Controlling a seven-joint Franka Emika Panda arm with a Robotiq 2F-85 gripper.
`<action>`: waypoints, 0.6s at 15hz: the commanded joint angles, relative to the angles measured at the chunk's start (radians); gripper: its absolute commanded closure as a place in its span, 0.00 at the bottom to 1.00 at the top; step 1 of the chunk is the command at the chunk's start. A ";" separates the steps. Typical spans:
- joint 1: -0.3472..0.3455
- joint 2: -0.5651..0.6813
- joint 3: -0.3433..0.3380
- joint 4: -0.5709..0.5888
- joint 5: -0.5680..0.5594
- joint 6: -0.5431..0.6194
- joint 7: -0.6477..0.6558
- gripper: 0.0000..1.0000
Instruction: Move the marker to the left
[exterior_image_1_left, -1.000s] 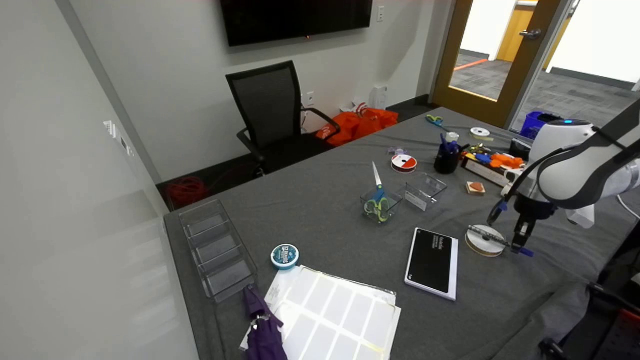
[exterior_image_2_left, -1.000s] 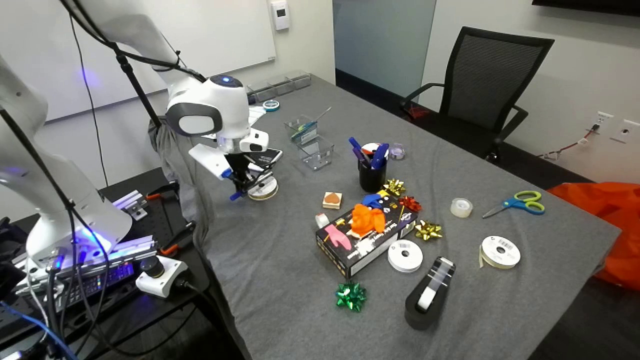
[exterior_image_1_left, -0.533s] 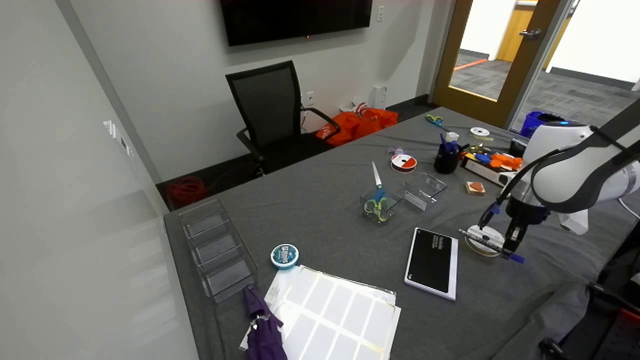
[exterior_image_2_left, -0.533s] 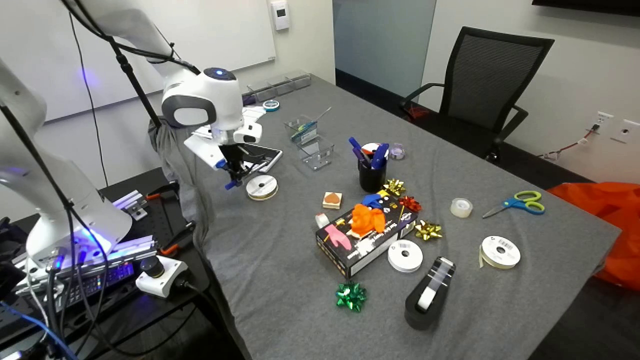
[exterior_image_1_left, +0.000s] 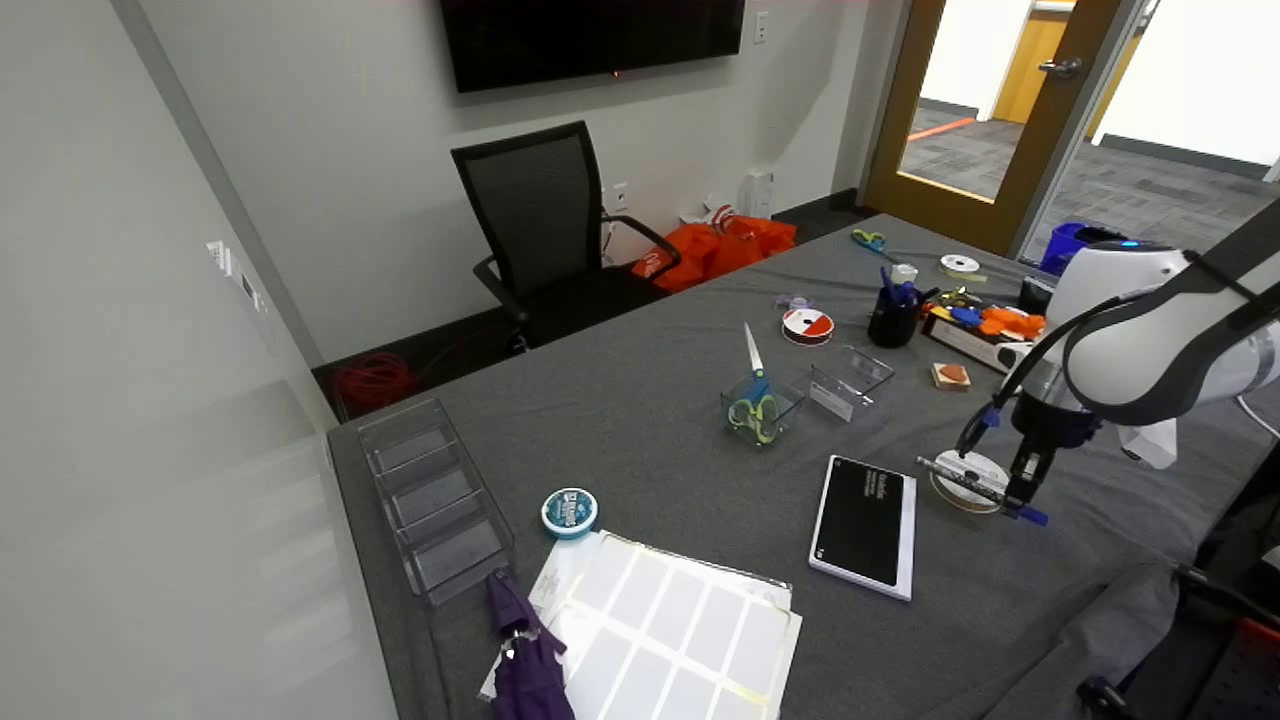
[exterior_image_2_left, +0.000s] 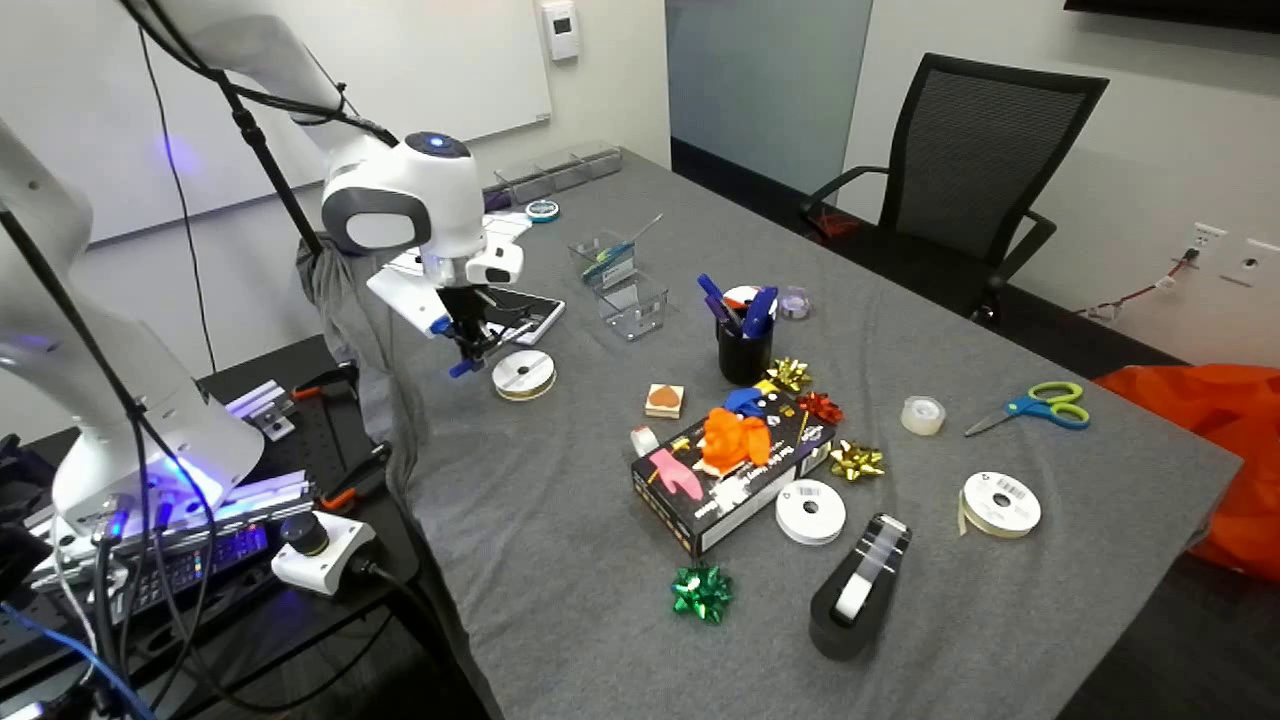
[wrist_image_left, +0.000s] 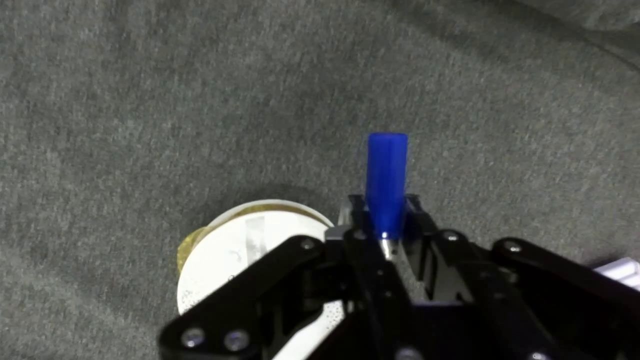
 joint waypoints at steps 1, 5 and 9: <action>0.026 0.006 0.024 0.009 0.062 -0.017 0.003 0.95; 0.088 0.026 0.061 0.010 0.099 0.000 0.072 0.95; 0.150 0.033 0.087 0.038 0.090 -0.010 0.162 0.95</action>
